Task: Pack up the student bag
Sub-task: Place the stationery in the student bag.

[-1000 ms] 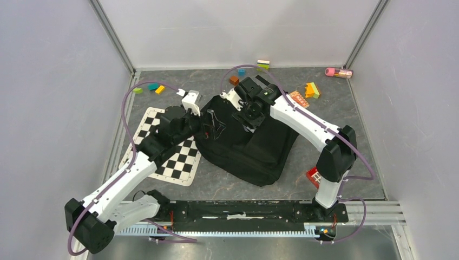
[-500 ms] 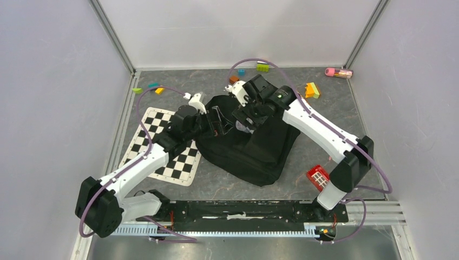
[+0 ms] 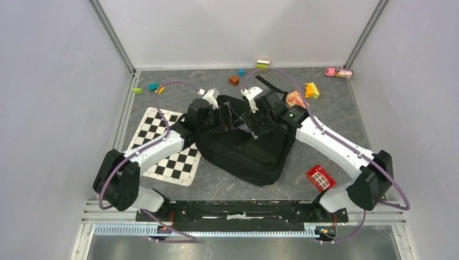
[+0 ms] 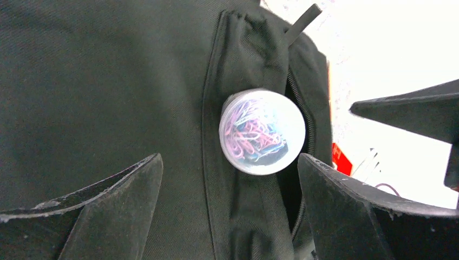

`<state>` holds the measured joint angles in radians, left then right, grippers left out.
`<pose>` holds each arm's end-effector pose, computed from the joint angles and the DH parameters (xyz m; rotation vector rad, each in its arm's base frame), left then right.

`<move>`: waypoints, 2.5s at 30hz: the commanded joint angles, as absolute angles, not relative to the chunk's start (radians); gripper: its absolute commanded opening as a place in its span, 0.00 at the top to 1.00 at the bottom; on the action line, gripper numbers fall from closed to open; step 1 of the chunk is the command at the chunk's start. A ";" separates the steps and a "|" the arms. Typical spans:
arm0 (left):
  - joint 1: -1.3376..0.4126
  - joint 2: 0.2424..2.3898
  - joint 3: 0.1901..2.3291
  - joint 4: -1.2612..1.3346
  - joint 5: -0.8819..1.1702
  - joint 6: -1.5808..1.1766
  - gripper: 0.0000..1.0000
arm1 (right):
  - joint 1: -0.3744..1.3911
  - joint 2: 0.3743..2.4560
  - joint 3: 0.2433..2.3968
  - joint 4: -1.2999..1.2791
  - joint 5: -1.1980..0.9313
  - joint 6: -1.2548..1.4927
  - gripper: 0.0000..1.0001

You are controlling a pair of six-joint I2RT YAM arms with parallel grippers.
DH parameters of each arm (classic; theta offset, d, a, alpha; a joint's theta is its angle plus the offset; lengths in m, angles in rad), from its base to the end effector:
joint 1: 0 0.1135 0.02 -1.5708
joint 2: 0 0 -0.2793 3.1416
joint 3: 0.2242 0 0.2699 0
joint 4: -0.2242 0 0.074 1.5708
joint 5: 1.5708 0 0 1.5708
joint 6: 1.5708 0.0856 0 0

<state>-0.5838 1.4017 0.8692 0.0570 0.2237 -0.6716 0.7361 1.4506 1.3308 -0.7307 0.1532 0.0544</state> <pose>0.2984 -0.2199 0.2348 0.0536 2.1886 -0.9809 0.2752 0.2317 0.2997 -0.7415 2.2992 0.1791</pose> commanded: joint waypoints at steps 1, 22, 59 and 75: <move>-0.581 1.438 0.925 0.196 0.252 -0.722 0.00 | 0.742 1.407 1.275 -0.587 0.182 0.141 0.22; -0.586 1.585 0.964 0.186 0.343 -0.711 0.32 | 0.769 1.388 1.185 -0.514 0.287 0.166 0.73; -0.768 1.676 0.825 0.652 0.373 -0.972 0.77 | 0.768 1.257 1.118 -0.350 0.336 0.239 1.00; -0.698 1.298 0.781 0.164 0.112 -0.673 0.17 | 0.769 1.179 1.084 -0.346 0.364 0.211 0.23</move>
